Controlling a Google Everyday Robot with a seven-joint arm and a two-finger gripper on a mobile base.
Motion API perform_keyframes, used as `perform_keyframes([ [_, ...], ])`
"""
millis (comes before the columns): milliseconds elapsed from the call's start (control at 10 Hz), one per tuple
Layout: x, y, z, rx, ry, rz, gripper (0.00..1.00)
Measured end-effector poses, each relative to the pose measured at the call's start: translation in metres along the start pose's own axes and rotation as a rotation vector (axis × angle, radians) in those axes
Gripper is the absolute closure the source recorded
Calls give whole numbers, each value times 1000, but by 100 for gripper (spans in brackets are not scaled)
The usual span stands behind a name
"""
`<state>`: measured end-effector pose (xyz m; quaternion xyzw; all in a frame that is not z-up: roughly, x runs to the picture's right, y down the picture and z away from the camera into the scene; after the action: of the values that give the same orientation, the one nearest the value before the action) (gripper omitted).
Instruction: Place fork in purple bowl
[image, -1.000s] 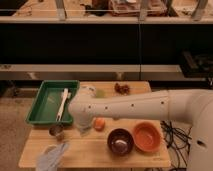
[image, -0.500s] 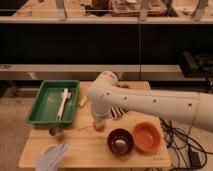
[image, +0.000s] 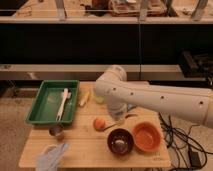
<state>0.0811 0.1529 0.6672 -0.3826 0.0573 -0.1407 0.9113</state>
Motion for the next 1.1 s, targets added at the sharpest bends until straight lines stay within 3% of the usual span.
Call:
perform_keyframes([
  [200, 24, 20, 29, -89, 68, 11, 85],
  [400, 41, 36, 46, -138, 108, 30, 84],
  [500, 50, 45, 55, -164, 125, 45, 76],
  [700, 57, 52, 62, -183, 130, 45, 57],
  [900, 42, 48, 71, -206, 151, 13, 35],
  [1100, 19, 41, 86, -230, 175, -10, 21],
])
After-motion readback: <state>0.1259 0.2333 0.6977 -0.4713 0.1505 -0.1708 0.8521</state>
